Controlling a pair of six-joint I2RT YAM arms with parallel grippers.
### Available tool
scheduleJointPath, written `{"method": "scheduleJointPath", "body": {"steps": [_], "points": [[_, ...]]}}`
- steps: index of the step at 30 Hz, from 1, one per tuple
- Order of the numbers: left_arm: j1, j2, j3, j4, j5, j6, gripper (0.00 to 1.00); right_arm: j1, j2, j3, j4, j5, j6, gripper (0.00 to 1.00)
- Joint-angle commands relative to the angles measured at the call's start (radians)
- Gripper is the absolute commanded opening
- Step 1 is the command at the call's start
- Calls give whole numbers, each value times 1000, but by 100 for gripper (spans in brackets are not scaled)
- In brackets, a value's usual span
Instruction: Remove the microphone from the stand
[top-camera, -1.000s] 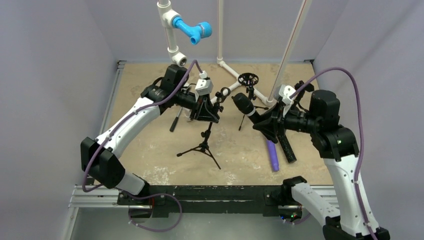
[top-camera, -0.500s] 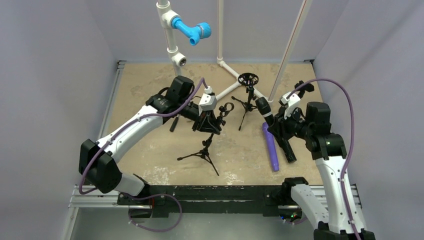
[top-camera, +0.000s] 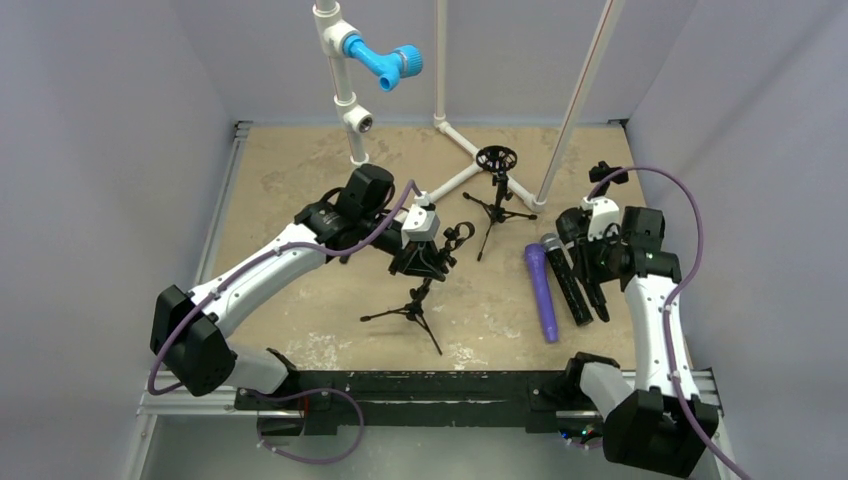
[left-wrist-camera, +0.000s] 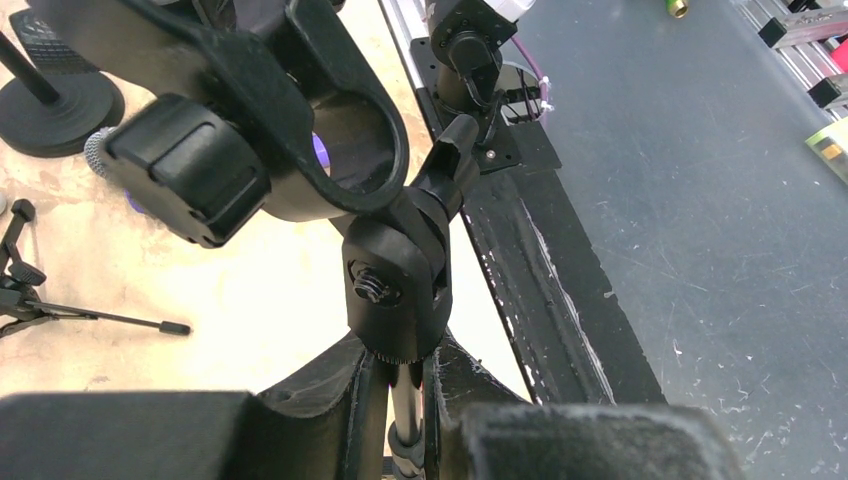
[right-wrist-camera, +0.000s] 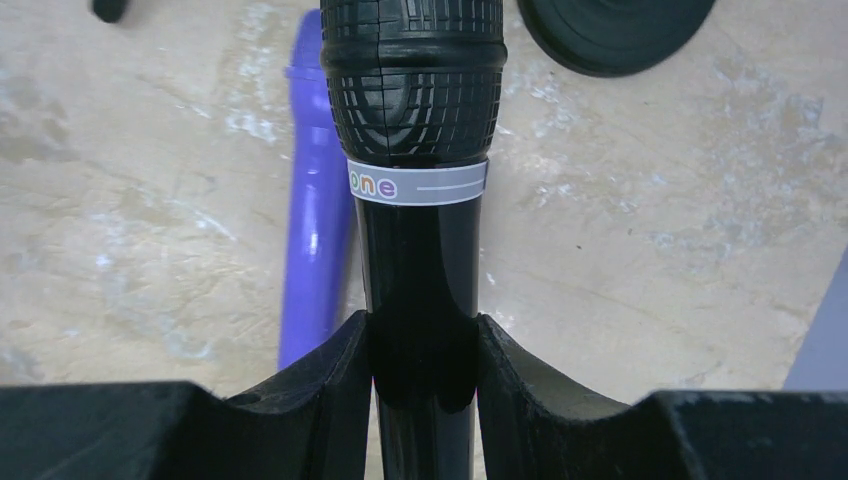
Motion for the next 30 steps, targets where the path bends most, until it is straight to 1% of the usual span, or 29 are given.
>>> {"method": "scheduleJointPath", "body": {"steps": [1,4,10,20,26,30], "points": [[-6,-45,4,51,29,45,0,-69,45,-43,103,28,-130,0],[-6,-48,3,49,27,47,0,-121,84,-82,147,29,-179,0],[-10,-49,5,41,28,46,0,-217,185,-111,207,-7,-214,0],[-11,-60,6,25,21,64,0,-227,329,-147,283,-7,-247,0],[-11,-56,25,-13,22,92,0,-228,347,-199,364,10,-254,0],[-12,-53,32,-36,25,110,0,-228,365,-205,349,7,-245,0]]}}
